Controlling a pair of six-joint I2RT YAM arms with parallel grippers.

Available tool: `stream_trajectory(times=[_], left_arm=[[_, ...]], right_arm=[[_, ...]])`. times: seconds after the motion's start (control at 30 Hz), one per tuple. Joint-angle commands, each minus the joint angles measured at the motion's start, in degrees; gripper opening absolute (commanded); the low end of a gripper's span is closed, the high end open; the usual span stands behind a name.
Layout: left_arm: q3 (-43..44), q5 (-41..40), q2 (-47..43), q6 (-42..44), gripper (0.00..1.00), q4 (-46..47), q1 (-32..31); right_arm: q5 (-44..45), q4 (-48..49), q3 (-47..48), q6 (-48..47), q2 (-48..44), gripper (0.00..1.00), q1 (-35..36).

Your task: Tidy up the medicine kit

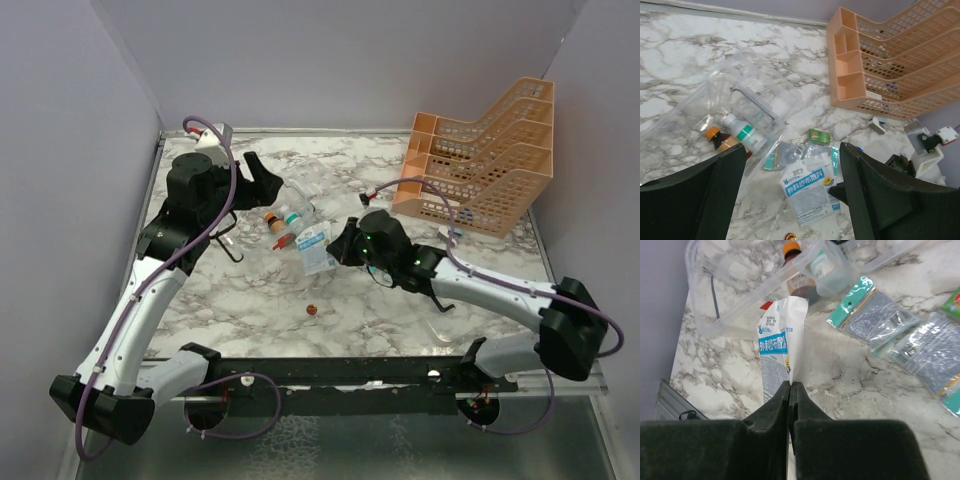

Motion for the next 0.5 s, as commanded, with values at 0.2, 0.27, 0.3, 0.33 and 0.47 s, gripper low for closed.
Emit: stream_trajectory(times=[0.2, 0.27, 0.3, 0.33, 0.47], left_arm=[[-2.62, 24.19, 1.99, -8.67, 0.83, 15.2, -0.18], [-4.86, 28.32, 2.13, -11.59, 0.83, 19.43, -0.22], [-6.14, 30.76, 2.22, -13.56, 0.83, 22.21, -0.19], [-7.36, 33.18, 2.3, -15.57, 0.83, 25.37, -0.21], [-12.56, 40.11, 2.27, -25.88, 0.81, 38.47, -0.18]], right_arm=[[11.2, -4.21, 1.57, -12.28, -19.63, 0.01, 0.3], [11.14, -3.78, 4.18, -13.55, -20.51, 0.01, 0.26], [11.08, -3.72, 5.46, -13.61, -20.63, 0.01, 0.28], [10.89, -3.38, 6.61, -13.71, -20.57, 0.01, 0.22], [7.91, -1.23, 10.43, -14.03, -19.68, 0.01, 0.26]])
